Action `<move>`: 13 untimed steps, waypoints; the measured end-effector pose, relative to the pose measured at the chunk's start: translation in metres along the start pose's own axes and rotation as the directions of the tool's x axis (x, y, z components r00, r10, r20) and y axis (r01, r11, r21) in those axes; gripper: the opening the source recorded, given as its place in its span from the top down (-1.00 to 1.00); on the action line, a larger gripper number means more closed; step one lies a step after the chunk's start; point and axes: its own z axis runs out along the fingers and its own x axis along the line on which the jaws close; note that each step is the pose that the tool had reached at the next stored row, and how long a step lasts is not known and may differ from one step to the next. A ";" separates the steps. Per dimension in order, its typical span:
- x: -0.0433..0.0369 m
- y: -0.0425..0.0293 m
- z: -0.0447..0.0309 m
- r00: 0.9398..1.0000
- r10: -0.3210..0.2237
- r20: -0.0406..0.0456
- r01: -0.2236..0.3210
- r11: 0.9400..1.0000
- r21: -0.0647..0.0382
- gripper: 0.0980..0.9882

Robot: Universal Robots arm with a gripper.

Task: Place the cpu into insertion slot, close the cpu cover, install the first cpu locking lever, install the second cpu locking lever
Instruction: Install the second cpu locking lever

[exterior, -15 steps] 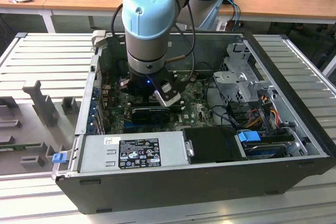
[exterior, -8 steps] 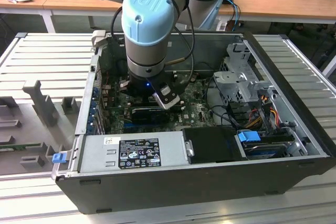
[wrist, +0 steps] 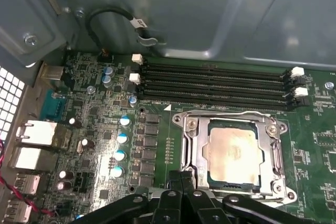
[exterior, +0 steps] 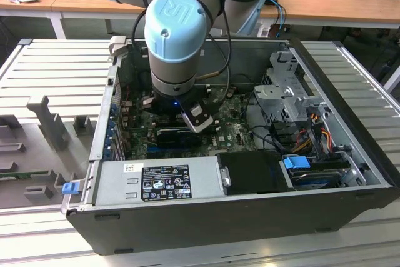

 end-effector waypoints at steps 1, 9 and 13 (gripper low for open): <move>0.0008 0.0000 0.0002 1.000 0.000 0.000 0.000 1.000 -0.003 0.98; 0.0022 0.0029 -0.0069 1.000 0.000 0.000 0.000 1.000 -0.007 0.98; 0.0021 0.0046 -0.0111 1.000 0.000 0.000 0.000 1.000 -0.007 0.98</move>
